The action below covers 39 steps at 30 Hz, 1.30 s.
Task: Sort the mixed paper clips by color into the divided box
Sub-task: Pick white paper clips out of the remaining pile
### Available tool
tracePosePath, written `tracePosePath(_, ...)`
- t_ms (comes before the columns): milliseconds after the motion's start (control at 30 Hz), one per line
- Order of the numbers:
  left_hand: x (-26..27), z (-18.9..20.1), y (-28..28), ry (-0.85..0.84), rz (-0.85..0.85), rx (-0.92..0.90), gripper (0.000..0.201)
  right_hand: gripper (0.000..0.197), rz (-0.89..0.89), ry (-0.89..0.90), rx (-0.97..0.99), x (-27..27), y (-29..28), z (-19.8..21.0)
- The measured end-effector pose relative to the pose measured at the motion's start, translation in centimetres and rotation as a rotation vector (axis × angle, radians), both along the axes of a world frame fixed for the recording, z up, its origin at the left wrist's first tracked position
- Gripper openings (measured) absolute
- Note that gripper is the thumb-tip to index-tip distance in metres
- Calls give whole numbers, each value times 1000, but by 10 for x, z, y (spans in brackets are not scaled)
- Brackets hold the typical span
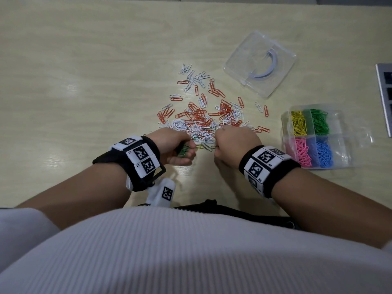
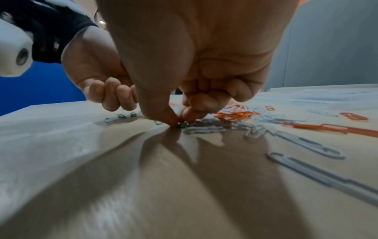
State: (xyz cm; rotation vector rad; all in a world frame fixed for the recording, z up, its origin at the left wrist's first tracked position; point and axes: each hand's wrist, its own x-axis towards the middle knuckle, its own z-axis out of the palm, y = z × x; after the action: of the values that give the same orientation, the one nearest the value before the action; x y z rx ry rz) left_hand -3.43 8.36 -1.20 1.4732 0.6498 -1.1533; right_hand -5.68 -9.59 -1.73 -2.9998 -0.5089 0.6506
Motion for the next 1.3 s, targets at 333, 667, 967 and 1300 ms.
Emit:
tracePosePath(333,-6,1,-5,-15,-18,-1,24,6,6,42,431,-6,27,19)
tracePosePath(667,-8,-2,17,54,11,3,34,21,25,-48,37,-2,22,-3)
tracePosePath(967,-9,-1,17,28,22,4,23,17,67,-50,250,-2,39,16)
tracePosePath(1300,-10,-1,35,61,81,-3,23,16,42,15,117,-1,29,-3)
